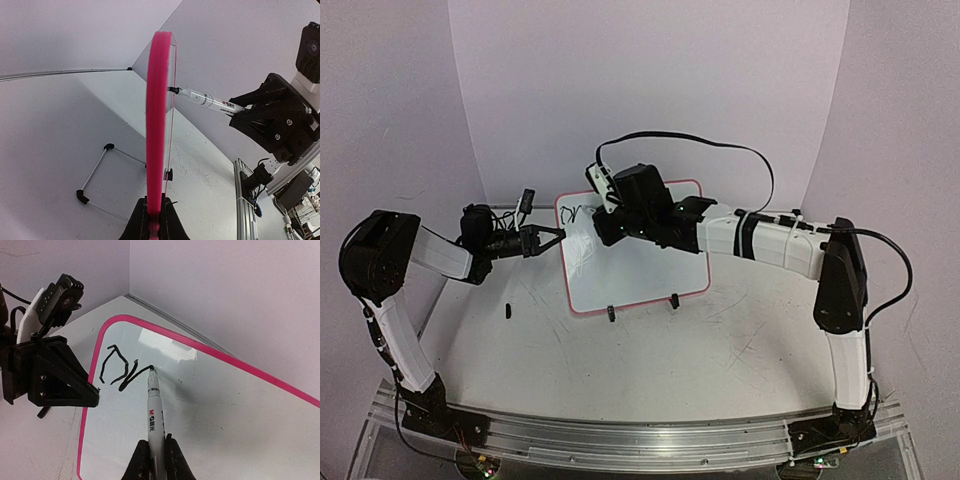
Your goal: Write a sentence on the whiteboard
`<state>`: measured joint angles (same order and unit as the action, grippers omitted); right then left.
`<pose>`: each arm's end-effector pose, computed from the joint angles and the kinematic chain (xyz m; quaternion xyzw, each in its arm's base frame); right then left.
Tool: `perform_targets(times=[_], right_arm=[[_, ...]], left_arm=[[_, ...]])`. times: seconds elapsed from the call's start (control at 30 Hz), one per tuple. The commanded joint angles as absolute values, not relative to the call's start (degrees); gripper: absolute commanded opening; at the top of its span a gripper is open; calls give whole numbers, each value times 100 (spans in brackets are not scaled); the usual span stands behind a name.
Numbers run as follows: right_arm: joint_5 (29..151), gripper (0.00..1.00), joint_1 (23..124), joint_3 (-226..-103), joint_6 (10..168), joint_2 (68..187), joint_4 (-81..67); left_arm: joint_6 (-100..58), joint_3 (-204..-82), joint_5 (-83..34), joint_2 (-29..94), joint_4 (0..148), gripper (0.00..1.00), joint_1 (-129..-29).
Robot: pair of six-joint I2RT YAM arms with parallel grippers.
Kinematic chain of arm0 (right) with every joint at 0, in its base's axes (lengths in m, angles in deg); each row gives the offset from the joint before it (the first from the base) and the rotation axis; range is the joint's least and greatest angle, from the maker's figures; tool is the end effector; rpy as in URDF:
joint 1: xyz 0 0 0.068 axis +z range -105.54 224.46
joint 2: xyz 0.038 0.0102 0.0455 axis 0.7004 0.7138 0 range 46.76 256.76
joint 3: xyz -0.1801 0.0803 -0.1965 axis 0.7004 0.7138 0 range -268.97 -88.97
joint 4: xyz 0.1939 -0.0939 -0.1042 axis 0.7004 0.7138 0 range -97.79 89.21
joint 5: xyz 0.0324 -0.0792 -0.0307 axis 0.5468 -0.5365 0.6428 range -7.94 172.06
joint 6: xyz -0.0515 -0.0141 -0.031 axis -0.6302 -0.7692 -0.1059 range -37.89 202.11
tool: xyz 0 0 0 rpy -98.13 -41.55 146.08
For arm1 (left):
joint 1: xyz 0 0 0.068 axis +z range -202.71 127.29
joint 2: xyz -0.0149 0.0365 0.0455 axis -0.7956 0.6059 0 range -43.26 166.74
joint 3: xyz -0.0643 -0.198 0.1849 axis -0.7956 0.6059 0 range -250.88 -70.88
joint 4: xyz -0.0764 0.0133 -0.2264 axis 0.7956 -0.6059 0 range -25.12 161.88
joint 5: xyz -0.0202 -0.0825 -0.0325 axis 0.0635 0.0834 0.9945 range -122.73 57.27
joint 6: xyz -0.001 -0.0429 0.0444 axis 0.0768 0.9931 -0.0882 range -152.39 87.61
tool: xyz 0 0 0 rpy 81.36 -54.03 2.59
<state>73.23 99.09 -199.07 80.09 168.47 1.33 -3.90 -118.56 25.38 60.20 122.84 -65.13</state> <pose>0.2968 0.4059 0.3147 -0.3508 0.7429 0.1944 0.5360 0.3383 -0.1149 0.2184 0.2354 0.6832 -0.5417 0.4293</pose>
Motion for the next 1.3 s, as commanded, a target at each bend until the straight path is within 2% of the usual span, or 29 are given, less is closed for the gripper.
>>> perform_targets(times=[0.0,0.1,0.2,0.8,1.27], right_arm=[[7703,0,9886,-19753,7886,16529,-29],[8114,0,9948,-19044,7675,16049,-659],[7980,0,9941,-18781,7682,15796,-913],[7757,0,9829,-19443,7944,16453,-426],[7680,0,9808,-19472,8044,16576,-326]], left_arm=[[-463,-12099,2757,5926,12427,0,-6546],[-462,-12104,2758,5928,12431,0,-6545],[-464,-12094,2740,5914,12434,0,-6544],[-465,-12092,2758,5913,12420,0,-6545],[-462,-12102,2763,5902,12412,0,-6543]])
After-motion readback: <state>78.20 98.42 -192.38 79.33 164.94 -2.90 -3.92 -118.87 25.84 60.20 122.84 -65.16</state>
